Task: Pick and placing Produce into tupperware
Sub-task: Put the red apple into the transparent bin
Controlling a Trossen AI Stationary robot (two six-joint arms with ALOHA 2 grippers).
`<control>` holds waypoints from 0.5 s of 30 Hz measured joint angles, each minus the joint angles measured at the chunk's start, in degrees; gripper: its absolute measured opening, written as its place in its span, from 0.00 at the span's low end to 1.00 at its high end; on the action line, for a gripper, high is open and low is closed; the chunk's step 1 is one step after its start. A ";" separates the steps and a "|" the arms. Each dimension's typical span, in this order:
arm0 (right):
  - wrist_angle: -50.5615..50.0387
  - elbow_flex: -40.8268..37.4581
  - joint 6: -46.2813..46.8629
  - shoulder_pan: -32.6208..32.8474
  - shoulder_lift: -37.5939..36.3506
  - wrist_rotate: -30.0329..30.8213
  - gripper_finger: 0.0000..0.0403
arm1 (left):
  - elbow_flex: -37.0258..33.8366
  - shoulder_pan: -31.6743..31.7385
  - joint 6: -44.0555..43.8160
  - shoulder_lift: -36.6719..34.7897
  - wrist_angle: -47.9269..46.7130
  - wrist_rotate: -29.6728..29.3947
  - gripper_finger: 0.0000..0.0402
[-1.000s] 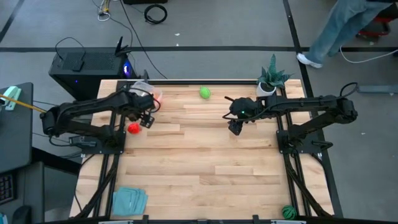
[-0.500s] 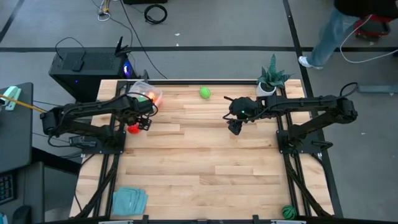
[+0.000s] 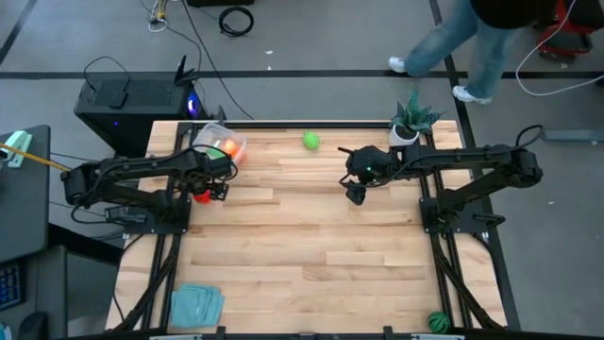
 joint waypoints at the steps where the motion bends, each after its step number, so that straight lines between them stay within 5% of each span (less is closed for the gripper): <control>1: 0.02 0.00 -0.08 0.00 0.00 0.00 0.69 | -0.18 0.00 -0.08 0.00 0.09 -0.01 0.74; 15: 0.02 0.00 -0.06 -0.02 0.00 0.00 0.69 | -2.15 -0.76 -1.00 0.07 9.33 5.77 0.74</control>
